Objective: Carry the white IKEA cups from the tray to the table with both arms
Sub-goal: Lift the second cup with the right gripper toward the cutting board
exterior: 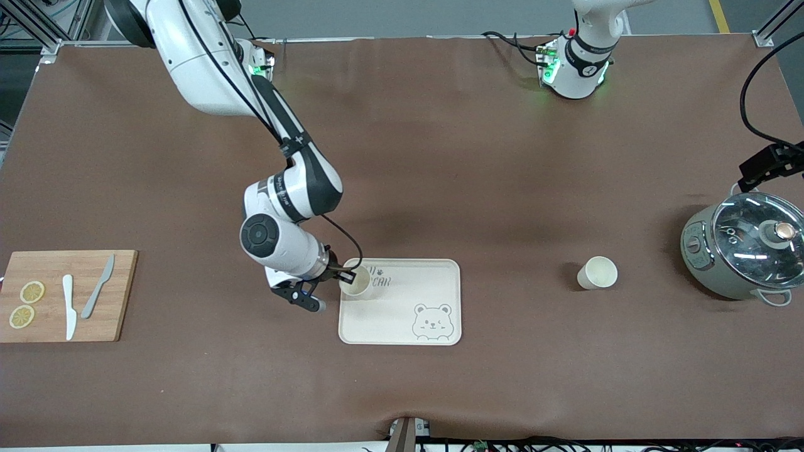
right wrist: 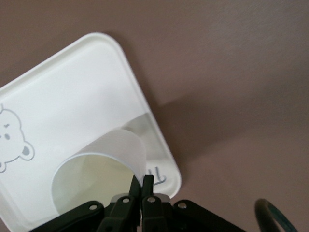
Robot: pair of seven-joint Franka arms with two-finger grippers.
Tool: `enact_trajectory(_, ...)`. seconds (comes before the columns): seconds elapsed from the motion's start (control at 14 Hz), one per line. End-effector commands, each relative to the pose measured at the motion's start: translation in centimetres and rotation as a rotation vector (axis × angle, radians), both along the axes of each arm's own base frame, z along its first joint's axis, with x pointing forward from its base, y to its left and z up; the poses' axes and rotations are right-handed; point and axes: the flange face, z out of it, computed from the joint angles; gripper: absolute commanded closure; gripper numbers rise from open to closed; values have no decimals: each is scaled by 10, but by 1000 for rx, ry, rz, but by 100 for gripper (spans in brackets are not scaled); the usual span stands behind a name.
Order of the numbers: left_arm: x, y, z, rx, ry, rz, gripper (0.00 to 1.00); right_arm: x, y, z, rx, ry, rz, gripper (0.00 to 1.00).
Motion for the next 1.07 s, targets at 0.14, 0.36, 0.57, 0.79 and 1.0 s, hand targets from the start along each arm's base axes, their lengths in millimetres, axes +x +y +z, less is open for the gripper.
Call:
enact_trajectory(0.14,-39,-21,29,-3,44,-30,0,1,-76,41,-38,24,147,100)
enact_trajectory(0.36,-57,-29,29,-21,69,-41,0,-14,-142,49,-70,28,268,100)
enact_trajectory(0.57,-63,-29,28,-99,71,-36,0,-26,-243,51,-74,21,394,100)
enact_trajectory(0.79,-54,-38,22,-96,63,-54,0,-35,-346,52,-41,-7,512,100)
enact_trajectory(1.0,-48,-44,16,-89,34,-71,0,-65,-418,45,-5,-4,561,100)
